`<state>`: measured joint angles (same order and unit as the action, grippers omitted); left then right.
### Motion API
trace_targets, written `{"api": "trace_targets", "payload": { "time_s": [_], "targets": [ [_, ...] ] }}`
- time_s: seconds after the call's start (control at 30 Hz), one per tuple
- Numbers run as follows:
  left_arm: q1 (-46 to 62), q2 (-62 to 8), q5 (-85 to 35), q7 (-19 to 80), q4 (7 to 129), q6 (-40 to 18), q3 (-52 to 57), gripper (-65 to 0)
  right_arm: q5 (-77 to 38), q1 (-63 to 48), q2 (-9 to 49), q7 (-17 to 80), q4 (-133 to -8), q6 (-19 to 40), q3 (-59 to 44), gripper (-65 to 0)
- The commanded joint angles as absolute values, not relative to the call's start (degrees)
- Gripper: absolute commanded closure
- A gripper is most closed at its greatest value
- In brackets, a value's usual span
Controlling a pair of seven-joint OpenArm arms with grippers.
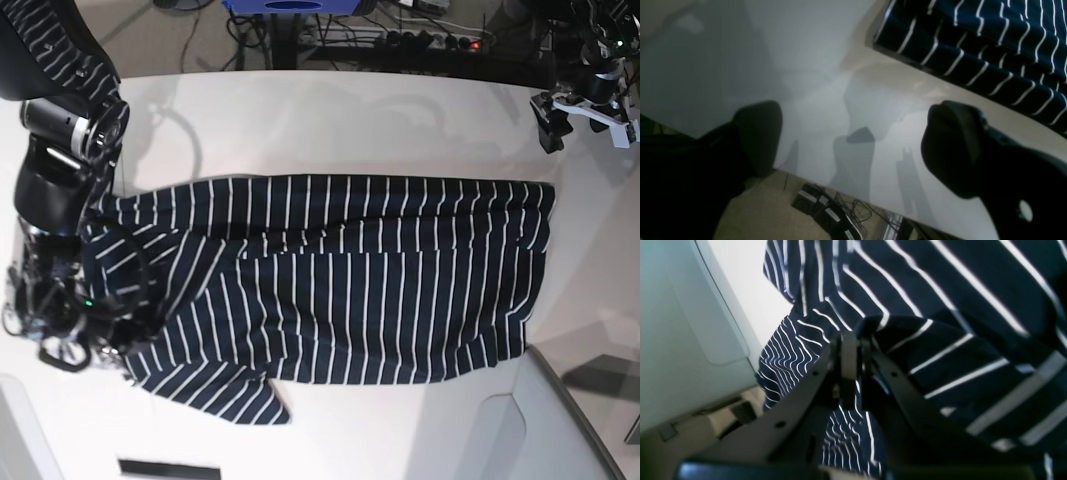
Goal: Layout the t-shirt on the table in an organized manner, then fold the t-shirt properly
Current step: 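Reach the right gripper down along the shirt side and smooth it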
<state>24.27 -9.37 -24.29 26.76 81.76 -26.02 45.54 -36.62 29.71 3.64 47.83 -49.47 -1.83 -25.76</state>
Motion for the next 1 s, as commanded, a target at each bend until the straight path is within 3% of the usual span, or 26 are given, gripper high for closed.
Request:
{"api": "trace_targets", "payload": {
  "time_s": [0.0,0.23,0.4,0.53,0.63,0.77,0.83,0.97],
  "targets": [
    [24.5,-10.2,-25.0,25.8,82.6,-26.3,45.8,-65.0,-37.7,32.0,4.1,46.1,-49.5,-1.2,-25.0,-0.3],
    [24.5,-10.2,-25.0,25.8,82.5,-26.3,45.8,-65.0,-37.7,33.5,4.3,40.1,-43.1,0.0,-24.4,-1.2],
    [24.5,-10.2,-25.0,25.8,82.5,-26.3,45.8,-65.0,-37.7,33.4,4.2,38.2,-43.2,16.9,-24.4,-0.9],
    [24.5,-10.2,-25.0,25.8,82.5,-26.3,45.8,-65.0,-37.6,33.1,4.3,38.5,-43.2,17.6,-24.4,-2.0],
    [24.5,-10.2,-25.0,25.8,82.5,-26.3,45.8,-65.0,-37.6,31.8,5.6,41.5,-43.5,17.6,-24.5,-12.6],
    [24.5,-10.2,-25.0,25.8,82.5,-26.3,45.8,-65.0,-37.8,29.1,7.1,46.1,-46.1,18.2,-24.9,-41.9],
    [24.6,-10.2,-25.0,25.8,82.5,-26.3,45.8,-65.0,-37.9,24.7,7.2,47.2,-52.6,18.1,-26.6,-45.0],
    [24.7,-10.2,-25.0,25.8,82.5,-26.3,45.8,-65.0,-41.1,11.1,6.0,52.0,-72.9,17.6,-30.9,-42.5]
  ]
}}
